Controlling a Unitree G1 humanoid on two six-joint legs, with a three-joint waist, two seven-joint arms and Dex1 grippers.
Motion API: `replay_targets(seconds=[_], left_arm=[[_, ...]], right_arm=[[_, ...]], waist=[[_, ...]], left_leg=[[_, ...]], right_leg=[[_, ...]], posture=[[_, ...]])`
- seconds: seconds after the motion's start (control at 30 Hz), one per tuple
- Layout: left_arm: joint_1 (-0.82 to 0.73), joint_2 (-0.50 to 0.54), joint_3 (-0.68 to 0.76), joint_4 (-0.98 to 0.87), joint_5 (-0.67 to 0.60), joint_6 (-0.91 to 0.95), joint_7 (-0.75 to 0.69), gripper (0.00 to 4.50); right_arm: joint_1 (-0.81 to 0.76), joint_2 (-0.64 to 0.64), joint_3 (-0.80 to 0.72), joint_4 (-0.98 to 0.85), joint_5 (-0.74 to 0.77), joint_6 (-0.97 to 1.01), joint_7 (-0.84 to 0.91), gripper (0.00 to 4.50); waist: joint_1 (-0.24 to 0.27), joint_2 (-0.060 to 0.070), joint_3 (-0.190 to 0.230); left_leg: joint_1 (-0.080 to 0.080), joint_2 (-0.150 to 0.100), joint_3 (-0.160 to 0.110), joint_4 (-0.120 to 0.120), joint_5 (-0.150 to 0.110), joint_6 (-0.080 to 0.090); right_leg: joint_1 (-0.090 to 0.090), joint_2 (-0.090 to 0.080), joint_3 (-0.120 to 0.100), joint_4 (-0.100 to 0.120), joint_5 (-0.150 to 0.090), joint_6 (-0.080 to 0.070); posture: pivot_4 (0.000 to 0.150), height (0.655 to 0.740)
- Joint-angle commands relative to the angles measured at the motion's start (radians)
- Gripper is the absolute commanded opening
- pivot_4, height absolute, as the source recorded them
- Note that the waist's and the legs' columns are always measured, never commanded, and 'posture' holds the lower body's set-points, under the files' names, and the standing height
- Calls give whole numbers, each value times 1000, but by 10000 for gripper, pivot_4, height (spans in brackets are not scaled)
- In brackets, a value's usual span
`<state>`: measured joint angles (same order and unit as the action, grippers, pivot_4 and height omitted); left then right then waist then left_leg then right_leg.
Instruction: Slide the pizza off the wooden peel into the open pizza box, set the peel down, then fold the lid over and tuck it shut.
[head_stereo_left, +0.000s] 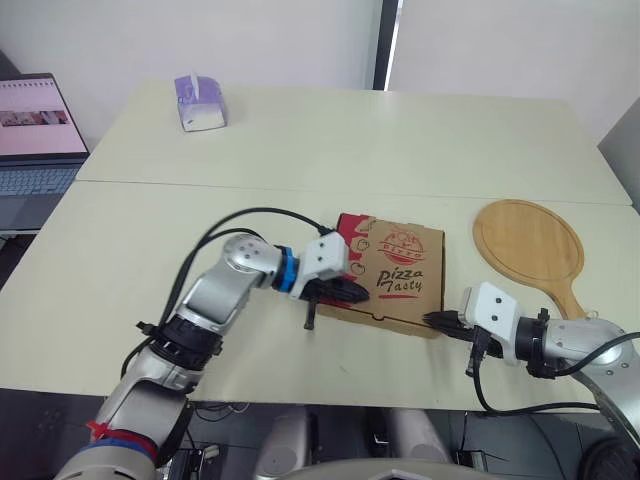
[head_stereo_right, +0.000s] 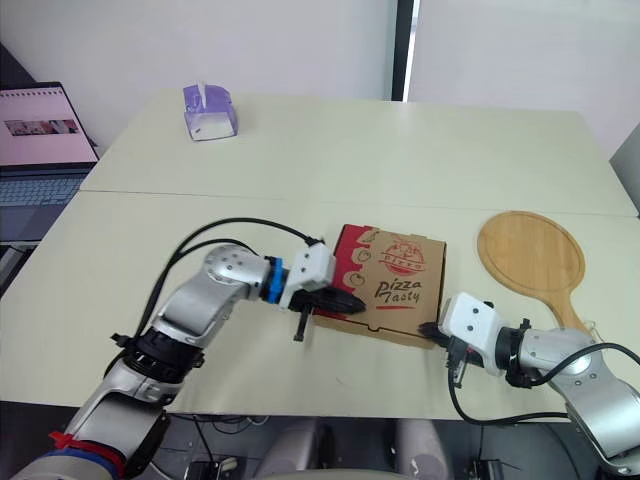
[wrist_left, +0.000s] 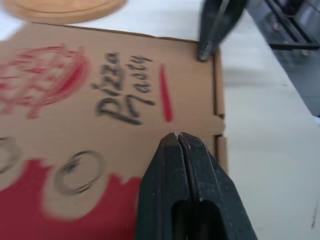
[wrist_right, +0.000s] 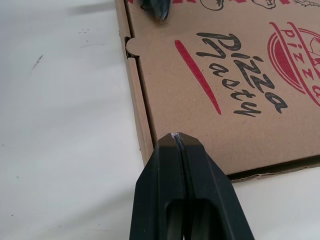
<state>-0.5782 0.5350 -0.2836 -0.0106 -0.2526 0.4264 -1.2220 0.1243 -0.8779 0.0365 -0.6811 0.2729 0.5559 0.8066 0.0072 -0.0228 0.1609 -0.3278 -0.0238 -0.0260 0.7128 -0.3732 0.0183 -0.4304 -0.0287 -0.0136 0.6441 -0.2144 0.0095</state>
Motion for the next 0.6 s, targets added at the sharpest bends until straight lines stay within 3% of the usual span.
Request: replay_targets(seconds=[0.03,0.23,0.6], left_arm=[[-3,51,130,-40,-42,58,69,0],[123,104,163,-75,-25,76,126,0],[233,51,70,-210,-40,144,171,0]], right_arm=[[9,-15,30,8,-28,18,0,128],[-21,-7,30,19,-30,15,0,128],[-57,-17,3,41,-28,1,16,128]], waist=[[-2,0,0],[-6,0,0],[-4,0,0]], left_leg=[[0,0,0,0,0,0],[0,0,0,0,1,-2],[0,0,0,0,1,-2]], right_leg=[[0,0,0,0,0,0],[0,-1,0,-1,0,0],[0,-1,0,-1,0,0]], posture=[[1500,7251],[1500,7251],[1500,7251]])
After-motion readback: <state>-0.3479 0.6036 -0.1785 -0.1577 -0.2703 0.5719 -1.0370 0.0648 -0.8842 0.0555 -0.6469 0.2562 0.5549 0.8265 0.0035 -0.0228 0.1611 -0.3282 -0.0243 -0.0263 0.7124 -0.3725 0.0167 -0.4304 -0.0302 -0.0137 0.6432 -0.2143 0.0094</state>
